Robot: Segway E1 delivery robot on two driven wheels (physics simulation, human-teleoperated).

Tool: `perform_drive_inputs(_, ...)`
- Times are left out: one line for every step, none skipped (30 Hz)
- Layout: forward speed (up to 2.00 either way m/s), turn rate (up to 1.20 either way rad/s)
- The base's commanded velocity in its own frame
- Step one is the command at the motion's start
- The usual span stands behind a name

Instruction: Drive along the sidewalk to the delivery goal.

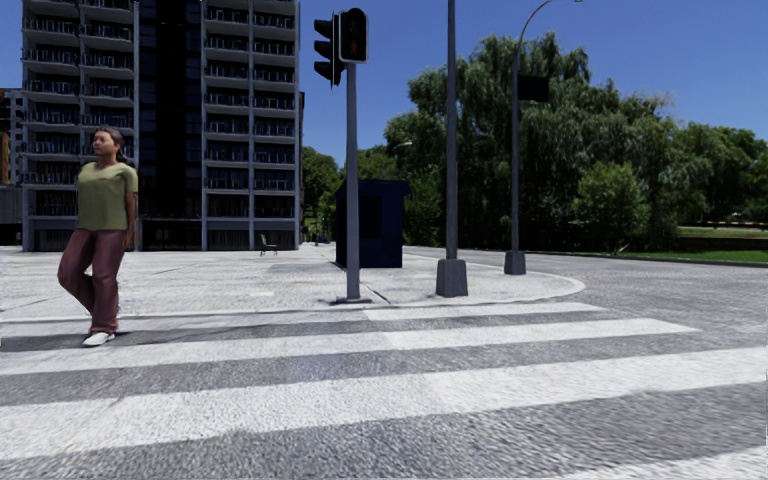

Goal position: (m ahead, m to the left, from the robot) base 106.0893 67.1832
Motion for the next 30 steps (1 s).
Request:
perform_drive_inputs(1.40,0.39)
perform_drive_inputs(1.40,0.40)
perform_drive_inputs(1.40,0.40)
perform_drive_inputs(1.40,0.40)
perform_drive_inputs(1.40,0.40)
perform_drive_inputs(1.40,0.40)
perform_drive_inputs(1.40,0.40)
perform_drive_inputs(1.40,0.40)
perform_drive_inputs(1.40,0.41)
perform_drive_inputs(1.40,0.41)
perform_drive_inputs(1.40,0.42)
perform_drive_inputs(1.40,0.42)
perform_drive_inputs(1.40,0.42)
perform_drive_inputs(1.40,0.42)
perform_drive_inputs(1.40,0.42)
perform_drive_inputs(1.40,0.42)
perform_drive_inputs(1.41,0.42)
perform_drive_inputs(1.41,0.42)
perform_drive_inputs(1.41,0.42)
perform_drive_inputs(1.41,0.42)
perform_drive_inputs(1.41,0.42)
perform_drive_inputs(1.42,0.42)
perform_drive_inputs(1.42,0.42)
perform_drive_inputs(1.42,0.42)
perform_drive_inputs(1.42,0.42)
perform_drive_inputs(1.42,0.42)
perform_drive_inputs(1.42,0.42)
perform_drive_inputs(1.42,0.42)
perform_drive_inputs(1.42,0.42)
perform_drive_inputs(1.42,0.42)
